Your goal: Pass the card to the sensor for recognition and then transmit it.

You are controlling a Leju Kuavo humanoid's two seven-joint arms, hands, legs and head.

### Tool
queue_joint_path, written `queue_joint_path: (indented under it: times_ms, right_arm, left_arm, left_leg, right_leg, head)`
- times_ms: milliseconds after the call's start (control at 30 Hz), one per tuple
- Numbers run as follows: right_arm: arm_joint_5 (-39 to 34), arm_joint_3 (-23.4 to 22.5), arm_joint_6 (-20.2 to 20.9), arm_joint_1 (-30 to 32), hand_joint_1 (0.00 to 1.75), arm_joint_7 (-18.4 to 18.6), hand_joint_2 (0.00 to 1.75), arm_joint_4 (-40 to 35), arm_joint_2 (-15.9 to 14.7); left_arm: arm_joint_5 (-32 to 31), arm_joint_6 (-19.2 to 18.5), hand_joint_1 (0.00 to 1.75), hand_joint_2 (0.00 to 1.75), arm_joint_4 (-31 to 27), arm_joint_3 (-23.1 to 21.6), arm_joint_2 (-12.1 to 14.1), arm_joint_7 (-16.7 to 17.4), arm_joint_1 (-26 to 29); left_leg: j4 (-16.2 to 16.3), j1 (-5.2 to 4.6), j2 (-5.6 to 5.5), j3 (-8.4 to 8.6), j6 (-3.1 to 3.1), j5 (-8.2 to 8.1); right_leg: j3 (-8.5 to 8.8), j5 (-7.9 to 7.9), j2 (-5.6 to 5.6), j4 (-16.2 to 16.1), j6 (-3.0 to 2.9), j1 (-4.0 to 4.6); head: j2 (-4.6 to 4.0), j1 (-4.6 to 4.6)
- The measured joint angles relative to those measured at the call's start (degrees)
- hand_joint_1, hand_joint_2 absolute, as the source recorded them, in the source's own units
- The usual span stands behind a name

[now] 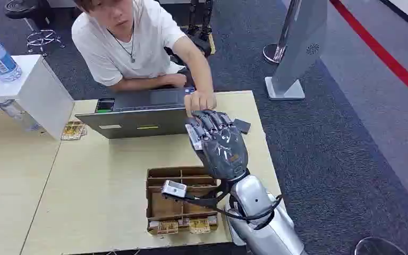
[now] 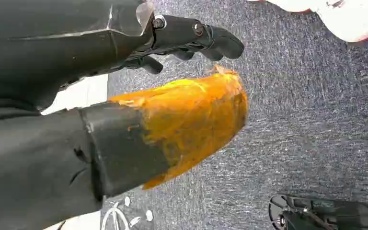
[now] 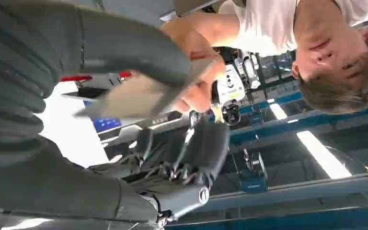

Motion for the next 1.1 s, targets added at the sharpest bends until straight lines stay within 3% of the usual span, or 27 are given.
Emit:
queue_joint_path:
  times_ms: [833, 1100]
  right_arm:
    - [-4.1, -1.5, 0.0, 1.9, 1.75, -5.0, 1.75, -2.3, 1.2]
    - [-12.0, -3.6, 0.0, 6.3, 1.75, -8.6, 1.75, -3.9, 1.2]
  left_arm:
    - [0.1, 0.1, 0.00, 0.00, 0.0, 0.0, 0.0, 0.4, 0.0]
    - [1.0, 0.4, 0.00, 0.00, 0.0, 0.0, 0.0, 0.4, 0.0]
  left_leg:
    - [0.0, 0.00, 0.00, 0.00, 0.00, 0.00]
    - [0.0, 0.00, 0.00, -0.01, 0.00, 0.00]
  right_leg:
    - [-0.02, 0.00, 0.00, 0.0, 0.00, 0.00]
    - [-0.04, 0.00, 0.00, 0.0, 0.00, 0.00]
  head:
    - [0.00, 0.00]
    - [0.00, 0.00]
